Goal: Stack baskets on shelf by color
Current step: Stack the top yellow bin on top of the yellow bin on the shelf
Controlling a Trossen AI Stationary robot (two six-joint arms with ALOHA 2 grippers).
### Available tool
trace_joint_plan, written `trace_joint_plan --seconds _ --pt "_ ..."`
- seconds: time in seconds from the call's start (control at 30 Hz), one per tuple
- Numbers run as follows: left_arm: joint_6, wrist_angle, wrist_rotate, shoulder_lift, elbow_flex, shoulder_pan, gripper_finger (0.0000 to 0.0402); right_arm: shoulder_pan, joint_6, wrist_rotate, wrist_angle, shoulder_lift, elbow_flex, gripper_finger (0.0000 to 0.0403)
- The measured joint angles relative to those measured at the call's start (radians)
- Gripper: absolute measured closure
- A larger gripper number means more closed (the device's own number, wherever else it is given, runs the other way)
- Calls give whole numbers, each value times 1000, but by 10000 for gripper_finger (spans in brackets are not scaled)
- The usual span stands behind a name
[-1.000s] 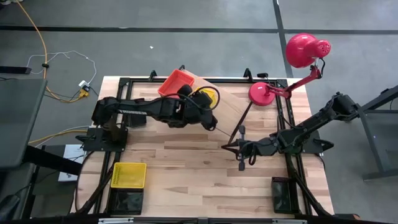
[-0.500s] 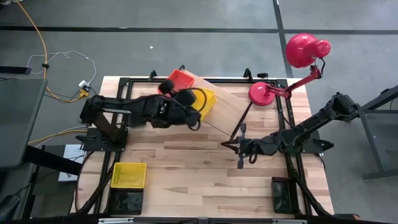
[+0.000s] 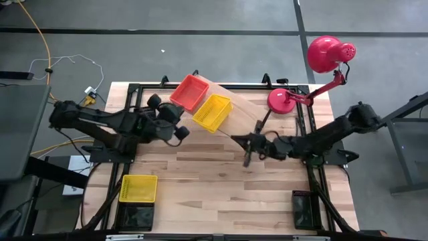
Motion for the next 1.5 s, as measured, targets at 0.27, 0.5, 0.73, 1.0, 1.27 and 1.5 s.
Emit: trace_joint_plan --seconds 0.27,0.5,0.73,1.0,1.27,1.5 --pt "192 289 273 -181 -273 -102 401 -158 65 -82 85 133 53 403" --pt "138 609 297 -197 -527 -143 401 -190 92 -82 -124 160 162 403" --pt "143 1008 294 -109 -687 -125 401 -202 135 -32 -305 160 249 403" --pt "188 1247 362 14 -694 -14 401 -242 184 -35 -331 160 256 403" --pt "179 1333 446 119 -694 80 401 -236 131 -41 -342 153 277 403" --pt "171 1354 448 149 -694 98 401 -208 13 -8 -344 151 393 403"
